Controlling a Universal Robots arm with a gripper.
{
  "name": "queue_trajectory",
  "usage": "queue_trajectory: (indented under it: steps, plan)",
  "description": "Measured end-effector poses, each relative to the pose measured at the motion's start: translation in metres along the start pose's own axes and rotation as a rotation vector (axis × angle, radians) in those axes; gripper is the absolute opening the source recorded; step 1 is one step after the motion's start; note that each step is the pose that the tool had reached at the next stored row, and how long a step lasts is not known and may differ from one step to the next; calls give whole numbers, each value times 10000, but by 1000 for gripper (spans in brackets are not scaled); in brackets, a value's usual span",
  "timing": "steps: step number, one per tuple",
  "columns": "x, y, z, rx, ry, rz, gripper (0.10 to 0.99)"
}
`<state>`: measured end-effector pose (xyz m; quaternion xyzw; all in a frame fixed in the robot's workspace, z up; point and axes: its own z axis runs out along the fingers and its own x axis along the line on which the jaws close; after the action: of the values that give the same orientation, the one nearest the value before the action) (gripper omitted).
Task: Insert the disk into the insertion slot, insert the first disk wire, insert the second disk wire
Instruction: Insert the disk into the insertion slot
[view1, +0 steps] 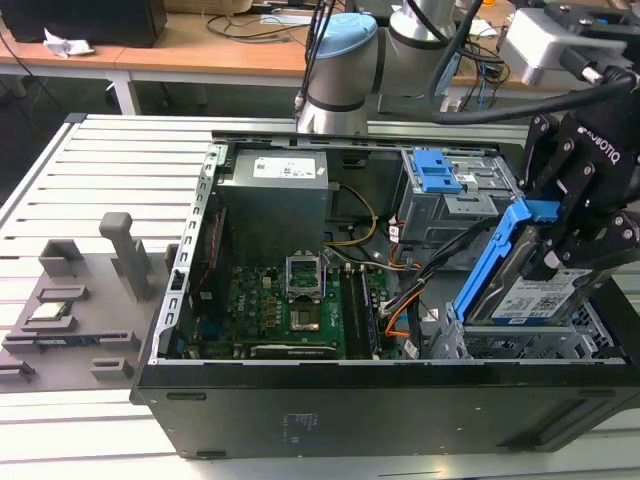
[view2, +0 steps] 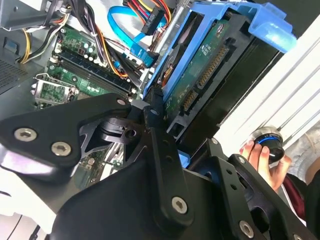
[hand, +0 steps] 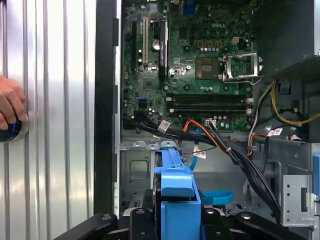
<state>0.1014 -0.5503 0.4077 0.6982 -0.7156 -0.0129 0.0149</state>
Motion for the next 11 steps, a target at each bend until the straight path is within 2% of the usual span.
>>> queue_trajectory:
  steps: [6,11]
  plan:
    - [-1,-9,222,0,1,0,361]
    - [-1,-9,234,-1,3,0,361]
